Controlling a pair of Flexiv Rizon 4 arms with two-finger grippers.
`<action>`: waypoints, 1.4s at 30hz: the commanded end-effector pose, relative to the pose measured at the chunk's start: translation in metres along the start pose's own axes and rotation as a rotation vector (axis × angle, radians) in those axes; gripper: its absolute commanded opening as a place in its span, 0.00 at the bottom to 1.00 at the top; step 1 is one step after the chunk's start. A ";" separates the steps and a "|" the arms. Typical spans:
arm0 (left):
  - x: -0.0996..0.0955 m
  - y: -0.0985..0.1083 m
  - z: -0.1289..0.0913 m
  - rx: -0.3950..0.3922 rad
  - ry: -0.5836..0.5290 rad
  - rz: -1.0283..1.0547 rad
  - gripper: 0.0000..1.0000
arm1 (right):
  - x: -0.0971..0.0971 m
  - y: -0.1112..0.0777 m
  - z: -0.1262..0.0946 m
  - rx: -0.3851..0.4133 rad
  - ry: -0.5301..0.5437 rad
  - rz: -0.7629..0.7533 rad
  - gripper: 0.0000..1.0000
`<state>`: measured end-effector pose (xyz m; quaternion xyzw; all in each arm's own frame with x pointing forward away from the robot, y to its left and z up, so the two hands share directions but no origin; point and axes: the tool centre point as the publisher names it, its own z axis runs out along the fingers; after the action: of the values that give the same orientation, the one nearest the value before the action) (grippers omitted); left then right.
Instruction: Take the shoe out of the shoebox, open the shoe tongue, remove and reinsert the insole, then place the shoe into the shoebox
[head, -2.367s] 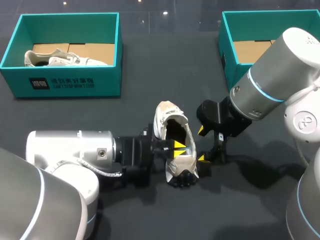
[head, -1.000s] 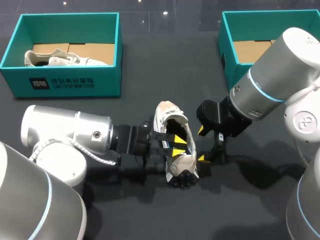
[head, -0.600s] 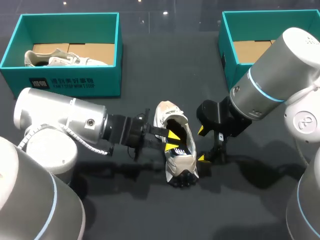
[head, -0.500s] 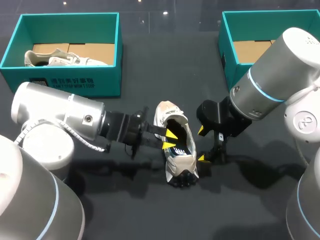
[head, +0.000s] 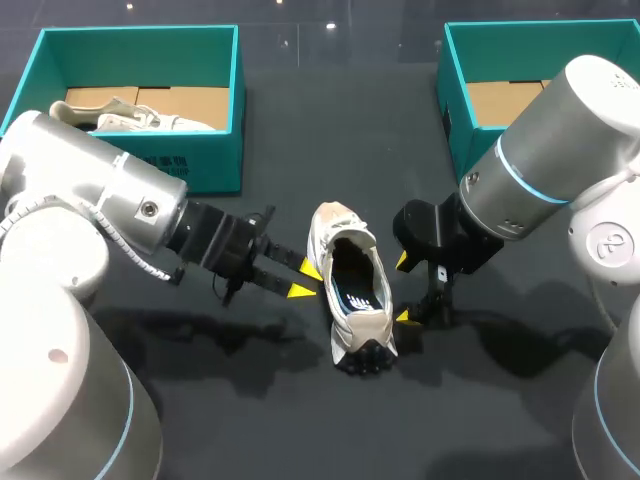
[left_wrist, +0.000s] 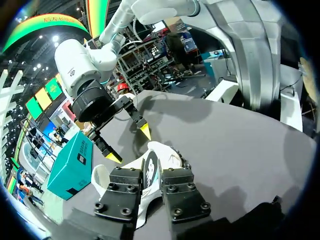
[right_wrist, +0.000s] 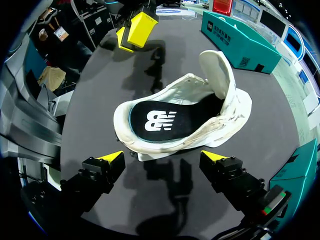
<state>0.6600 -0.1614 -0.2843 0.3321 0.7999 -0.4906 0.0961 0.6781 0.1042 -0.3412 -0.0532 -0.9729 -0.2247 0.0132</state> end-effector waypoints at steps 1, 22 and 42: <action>0.005 -0.006 -0.033 -0.036 0.095 0.010 0.24 | 0.001 0.000 0.000 0.001 -0.003 0.001 1.00; 0.013 -0.004 -0.092 -0.191 0.380 0.113 0.00 | 0.002 -0.005 -0.003 0.011 -0.003 0.005 1.00; 0.001 -0.003 -0.113 -0.226 0.618 0.191 0.00 | -0.004 -0.066 -0.043 0.037 0.017 -0.001 1.00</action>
<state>0.6731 -0.0635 -0.2260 0.5187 0.8073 -0.2777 -0.0460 0.6819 0.0315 -0.3326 -0.0502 -0.9777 -0.2023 0.0275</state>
